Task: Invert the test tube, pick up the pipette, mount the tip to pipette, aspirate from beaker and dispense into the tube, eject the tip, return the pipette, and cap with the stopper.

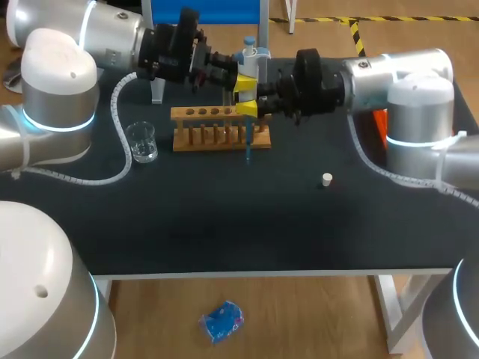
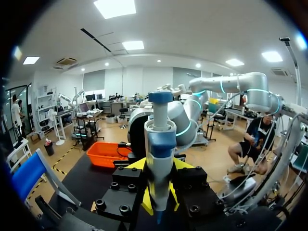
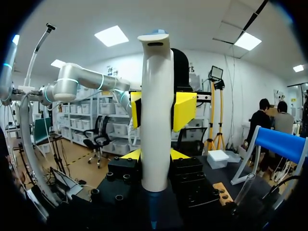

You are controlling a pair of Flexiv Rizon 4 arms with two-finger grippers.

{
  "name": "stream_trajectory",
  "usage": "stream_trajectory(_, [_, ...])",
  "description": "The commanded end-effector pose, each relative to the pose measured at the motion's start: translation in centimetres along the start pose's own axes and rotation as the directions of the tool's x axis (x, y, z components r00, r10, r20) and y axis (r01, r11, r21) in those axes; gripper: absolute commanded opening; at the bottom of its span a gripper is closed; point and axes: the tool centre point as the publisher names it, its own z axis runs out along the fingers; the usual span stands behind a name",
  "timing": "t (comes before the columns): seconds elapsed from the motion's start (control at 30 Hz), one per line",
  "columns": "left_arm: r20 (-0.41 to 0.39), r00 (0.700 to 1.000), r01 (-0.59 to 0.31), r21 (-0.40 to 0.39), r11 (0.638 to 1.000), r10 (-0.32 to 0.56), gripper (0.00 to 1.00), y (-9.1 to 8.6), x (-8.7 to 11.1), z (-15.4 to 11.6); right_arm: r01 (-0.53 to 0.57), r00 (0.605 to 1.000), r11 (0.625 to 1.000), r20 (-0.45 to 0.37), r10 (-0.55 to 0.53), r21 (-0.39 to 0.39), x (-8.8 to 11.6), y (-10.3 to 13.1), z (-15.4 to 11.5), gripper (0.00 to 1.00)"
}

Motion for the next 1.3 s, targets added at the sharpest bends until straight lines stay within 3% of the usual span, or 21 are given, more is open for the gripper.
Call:
stream_trajectory(0.03, [-0.004,1.000,0.002,-0.003,1.000,-0.002,0.00,0.0,0.0,-0.1,0.003,1.000,1.000,0.003,-0.003,-0.006,0.1,0.0,-0.1,0.00])
stream_trajectory(0.1, [-0.004,1.000,0.002,-0.003,1.000,-0.002,0.00,0.0,0.0,-0.1,0.003,1.000,1.000,0.004,-0.003,-0.008,0.1,0.0,-0.1,0.00])
stream_trajectory(0.13, [-0.004,1.000,0.002,-0.003,1.000,-0.002,0.25,0.0,0.0,-0.1,0.003,1.000,1.000,0.004,-0.003,-0.010,0.1,0.0,-0.1,0.00])
stream_trajectory(0.17, [-0.004,1.000,0.002,-0.003,1.000,-0.002,1.00,0.0,0.0,-0.1,0.004,1.000,1.000,0.004,-0.004,-0.011,0.1,0.0,-0.1,0.00])
stream_trajectory(0.7, [-0.004,1.000,0.002,-0.003,1.000,-0.002,1.00,0.0,0.0,-0.1,0.018,1.000,0.999,0.022,-0.017,-0.028,0.1,0.1,-1.6,0.00])
stream_trajectory(0.97, [-0.004,1.000,0.002,-0.003,1.000,-0.002,1.00,0.0,0.0,-0.1,0.027,0.998,0.998,0.058,-0.023,-0.064,-0.2,-0.2,-4.9,0.00])
stream_trajectory(1.3, [-0.004,1.000,0.002,-0.003,1.000,-0.002,1.00,0.0,0.0,-0.1,0.031,0.995,0.998,0.101,-0.026,-0.051,-1.0,-0.4,-10.3,0.00])
